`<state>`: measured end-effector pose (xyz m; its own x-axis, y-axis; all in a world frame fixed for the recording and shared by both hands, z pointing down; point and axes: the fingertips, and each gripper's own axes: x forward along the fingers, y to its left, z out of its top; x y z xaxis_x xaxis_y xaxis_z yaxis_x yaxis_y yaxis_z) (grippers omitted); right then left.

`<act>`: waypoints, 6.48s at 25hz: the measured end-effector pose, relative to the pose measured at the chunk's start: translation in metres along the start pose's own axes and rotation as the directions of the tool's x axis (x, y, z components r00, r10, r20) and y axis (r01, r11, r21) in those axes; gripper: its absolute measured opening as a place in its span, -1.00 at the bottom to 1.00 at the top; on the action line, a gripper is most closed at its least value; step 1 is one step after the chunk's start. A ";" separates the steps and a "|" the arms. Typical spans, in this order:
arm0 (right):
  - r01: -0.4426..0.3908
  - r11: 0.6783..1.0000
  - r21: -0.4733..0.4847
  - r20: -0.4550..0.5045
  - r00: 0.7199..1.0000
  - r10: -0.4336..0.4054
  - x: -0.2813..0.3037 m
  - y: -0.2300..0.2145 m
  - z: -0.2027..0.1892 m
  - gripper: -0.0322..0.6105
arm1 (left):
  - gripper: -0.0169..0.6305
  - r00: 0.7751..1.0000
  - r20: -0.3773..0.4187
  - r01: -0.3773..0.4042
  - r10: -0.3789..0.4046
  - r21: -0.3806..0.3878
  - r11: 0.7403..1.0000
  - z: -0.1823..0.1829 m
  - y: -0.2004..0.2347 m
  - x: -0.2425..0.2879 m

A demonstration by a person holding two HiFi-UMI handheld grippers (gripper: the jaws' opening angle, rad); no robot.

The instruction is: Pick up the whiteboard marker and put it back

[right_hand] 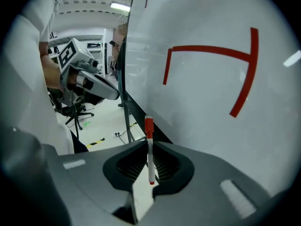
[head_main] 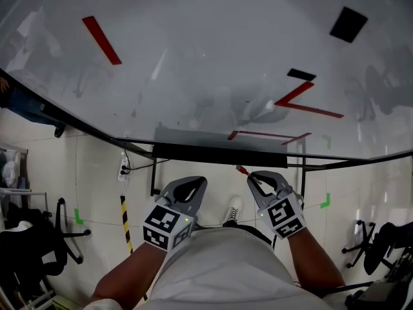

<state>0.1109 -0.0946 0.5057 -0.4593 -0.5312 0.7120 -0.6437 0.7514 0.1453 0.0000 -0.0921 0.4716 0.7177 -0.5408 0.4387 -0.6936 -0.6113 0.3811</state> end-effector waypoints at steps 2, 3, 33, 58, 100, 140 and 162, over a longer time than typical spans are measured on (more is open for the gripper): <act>0.007 0.999 -0.041 -0.018 1.000 -0.008 0.007 -0.003 -0.001 -0.78 | -0.90 1.000 0.003 -0.011 0.011 -0.005 1.000 0.000 0.004 -0.001; 0.011 0.998 -0.068 -0.030 0.999 -0.013 0.010 -0.004 -0.002 -0.78 | -0.90 1.000 0.004 -0.016 0.016 -0.007 1.000 0.000 0.006 -0.002; 0.017 0.830 -0.558 -0.177 0.974 -0.139 0.076 -0.021 -0.008 -0.77 | -0.90 0.998 -0.021 -0.063 0.062 -0.044 0.997 -0.015 0.020 -0.013; 0.049 0.964 -0.262 -0.101 0.992 -0.078 0.040 -0.014 0.006 -0.89 | -0.90 0.999 -0.028 -0.032 0.031 -0.009 0.999 -0.010 0.005 -0.009; -0.027 0.860 0.510 0.250 0.961 -0.118 -0.069 0.050 0.044 -0.89 | -0.90 0.984 -0.015 0.176 -0.175 0.135 0.975 -0.001 -0.021 -0.040; -0.158 0.858 0.488 0.393 0.918 -0.054 -0.238 0.167 -0.071 -0.89 | -0.90 0.999 0.042 -0.007 0.002 0.129 0.992 -0.109 -0.209 -0.135; -0.096 0.852 0.515 0.342 0.934 -0.101 -0.219 0.206 -0.050 -0.89 | -0.90 0.997 0.029 0.070 -0.075 0.148 0.986 -0.107 -0.183 -0.163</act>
<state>0.1095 0.1960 0.4137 -0.5732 -0.7064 0.4153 -0.8194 0.4895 -0.2985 0.0035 0.1699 0.4169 0.7691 -0.5101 0.3850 -0.6249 -0.7265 0.2858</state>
